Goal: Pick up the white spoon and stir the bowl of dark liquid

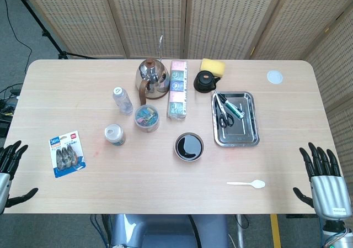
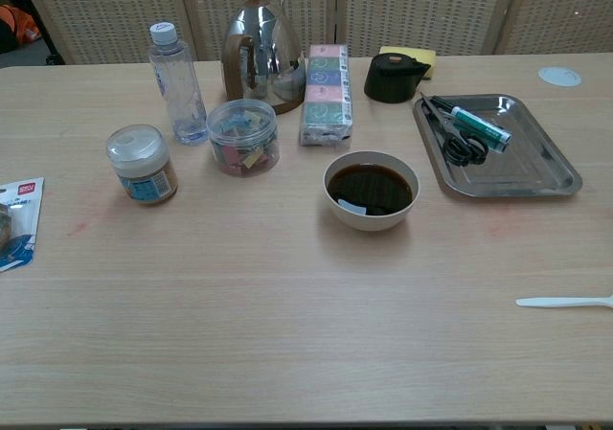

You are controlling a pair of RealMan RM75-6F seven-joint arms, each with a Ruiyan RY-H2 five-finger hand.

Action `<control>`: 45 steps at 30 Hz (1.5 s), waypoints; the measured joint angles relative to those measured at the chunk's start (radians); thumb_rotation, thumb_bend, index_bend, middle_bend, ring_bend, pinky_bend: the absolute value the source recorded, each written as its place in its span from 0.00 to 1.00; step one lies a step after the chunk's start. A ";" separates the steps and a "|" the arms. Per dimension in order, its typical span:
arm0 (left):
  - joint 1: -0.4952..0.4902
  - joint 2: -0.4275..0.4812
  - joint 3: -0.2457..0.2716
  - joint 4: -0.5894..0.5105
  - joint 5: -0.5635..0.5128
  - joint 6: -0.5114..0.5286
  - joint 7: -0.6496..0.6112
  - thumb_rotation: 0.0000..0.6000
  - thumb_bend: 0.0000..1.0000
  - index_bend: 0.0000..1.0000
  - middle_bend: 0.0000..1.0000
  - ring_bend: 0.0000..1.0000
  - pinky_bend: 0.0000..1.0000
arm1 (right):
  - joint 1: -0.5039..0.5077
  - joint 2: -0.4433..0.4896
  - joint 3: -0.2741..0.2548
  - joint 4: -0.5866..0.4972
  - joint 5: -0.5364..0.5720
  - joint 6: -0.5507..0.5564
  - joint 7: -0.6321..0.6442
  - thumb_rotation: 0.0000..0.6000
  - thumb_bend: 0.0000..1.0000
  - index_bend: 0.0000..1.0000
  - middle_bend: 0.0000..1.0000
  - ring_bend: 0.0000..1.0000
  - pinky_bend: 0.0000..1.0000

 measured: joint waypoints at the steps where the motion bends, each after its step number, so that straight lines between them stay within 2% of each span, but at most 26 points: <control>1: 0.000 0.000 0.000 0.000 0.000 0.000 0.001 1.00 0.00 0.00 0.00 0.00 0.00 | -0.001 -0.001 0.001 0.001 0.001 0.001 0.000 1.00 0.00 0.00 0.00 0.00 0.00; 8: -0.001 0.001 0.000 -0.006 0.004 -0.002 0.006 1.00 0.00 0.00 0.00 0.00 0.00 | -0.006 0.001 0.001 0.003 0.003 0.004 0.006 1.00 0.00 0.01 0.00 0.00 0.00; 13: -0.001 0.004 -0.002 -0.009 0.012 0.005 0.000 1.00 0.00 0.00 0.00 0.00 0.00 | -0.003 -0.001 -0.003 0.010 -0.013 0.001 0.044 1.00 0.00 0.12 0.00 0.00 0.00; 17: -0.001 0.005 -0.005 -0.013 0.017 0.010 -0.002 1.00 0.00 0.00 0.00 0.00 0.00 | 0.018 -0.016 -0.005 0.043 -0.020 -0.035 0.101 1.00 0.00 0.14 0.01 0.00 0.00; 19: -0.007 0.005 -0.008 -0.019 0.018 0.005 0.000 1.00 0.00 0.00 0.00 0.00 0.00 | 0.042 -0.031 -0.002 0.067 -0.012 -0.083 0.119 1.00 0.00 0.15 0.07 0.00 0.01; 23: -0.016 0.005 -0.011 -0.027 0.011 -0.014 0.011 1.00 0.00 0.00 0.00 0.00 0.00 | 0.107 -0.080 0.006 0.134 0.002 -0.194 0.109 1.00 0.00 0.19 0.27 0.14 0.17; 29: -0.028 0.004 -0.017 -0.033 -0.014 -0.042 0.022 1.00 0.00 0.00 0.00 0.00 0.00 | 0.180 -0.148 0.009 0.161 0.035 -0.313 0.016 1.00 0.00 0.29 0.34 0.21 0.24; 38: -0.025 0.012 -0.020 -0.033 -0.026 -0.036 0.003 1.00 0.00 0.00 0.00 0.00 0.00 | 0.237 -0.266 0.010 0.175 0.115 -0.411 -0.133 1.00 0.00 0.31 0.42 0.28 0.29; 40: -0.024 0.013 -0.019 -0.032 -0.025 -0.033 0.000 1.00 0.00 0.00 0.00 0.00 0.00 | 0.245 -0.286 0.009 0.183 0.126 -0.418 -0.157 1.00 0.00 0.31 0.38 0.25 0.28; 42: -0.022 0.013 -0.019 -0.032 -0.024 -0.028 -0.002 1.00 0.00 0.00 0.00 0.00 0.00 | 0.248 -0.300 0.008 0.189 0.135 -0.418 -0.174 1.00 0.00 0.31 0.27 0.12 0.17; 45: -0.021 0.015 -0.018 -0.031 -0.022 -0.027 -0.008 1.00 0.00 0.00 0.00 0.00 0.00 | 0.249 -0.311 0.007 0.191 0.147 -0.414 -0.190 1.00 0.00 0.31 0.14 0.01 0.03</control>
